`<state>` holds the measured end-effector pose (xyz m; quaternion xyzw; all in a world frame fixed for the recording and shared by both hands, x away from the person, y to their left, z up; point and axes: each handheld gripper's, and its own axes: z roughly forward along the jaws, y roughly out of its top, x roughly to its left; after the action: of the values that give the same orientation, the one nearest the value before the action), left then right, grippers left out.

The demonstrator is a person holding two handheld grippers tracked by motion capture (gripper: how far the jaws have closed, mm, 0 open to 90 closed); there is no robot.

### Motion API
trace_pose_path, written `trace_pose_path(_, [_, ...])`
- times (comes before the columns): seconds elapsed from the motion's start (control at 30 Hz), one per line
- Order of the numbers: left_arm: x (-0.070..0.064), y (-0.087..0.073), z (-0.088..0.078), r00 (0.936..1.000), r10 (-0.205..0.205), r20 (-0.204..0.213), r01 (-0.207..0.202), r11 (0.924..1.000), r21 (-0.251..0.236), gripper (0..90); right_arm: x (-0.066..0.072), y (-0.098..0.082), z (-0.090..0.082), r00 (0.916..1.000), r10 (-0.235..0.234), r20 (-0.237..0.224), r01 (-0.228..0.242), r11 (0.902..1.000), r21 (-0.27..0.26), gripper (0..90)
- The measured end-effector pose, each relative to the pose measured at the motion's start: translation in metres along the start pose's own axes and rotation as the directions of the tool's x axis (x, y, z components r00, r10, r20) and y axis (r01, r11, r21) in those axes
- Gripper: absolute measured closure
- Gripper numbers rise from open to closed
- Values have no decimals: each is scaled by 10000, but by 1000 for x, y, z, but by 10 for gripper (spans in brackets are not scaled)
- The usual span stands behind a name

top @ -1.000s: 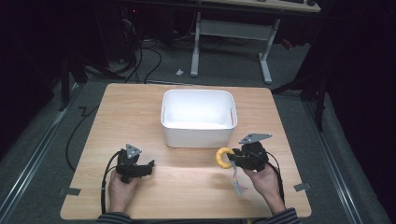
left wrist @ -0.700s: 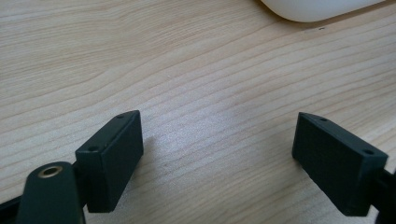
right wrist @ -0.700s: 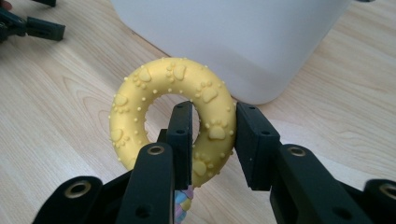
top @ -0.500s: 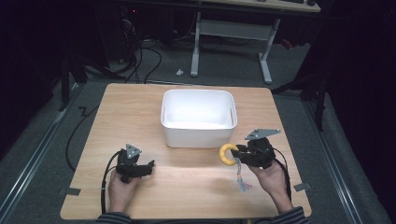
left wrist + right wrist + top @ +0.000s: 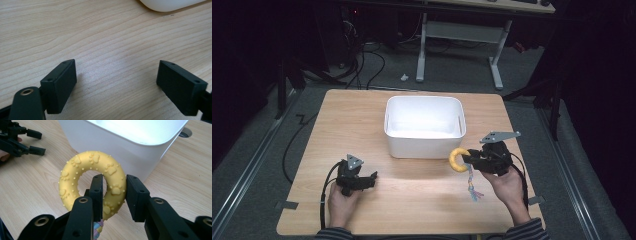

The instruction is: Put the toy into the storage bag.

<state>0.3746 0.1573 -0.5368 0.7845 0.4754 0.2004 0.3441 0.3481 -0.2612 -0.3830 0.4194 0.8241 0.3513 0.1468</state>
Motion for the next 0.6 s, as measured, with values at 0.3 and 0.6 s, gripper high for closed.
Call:
trace_pose_path(0.3, [0, 0, 0, 10000, 2, 1, -2, 10000, 2, 167, -1, 14, -11, 10000, -85, -43, 84, 9997, -240, 690])
trace_pose_path(0.6, [0, 0, 0, 10000, -25, 7, 25, 10000, -14, 169, -3, 30, -20, 9995, -287, -102, 284, 9992, -271, 690])
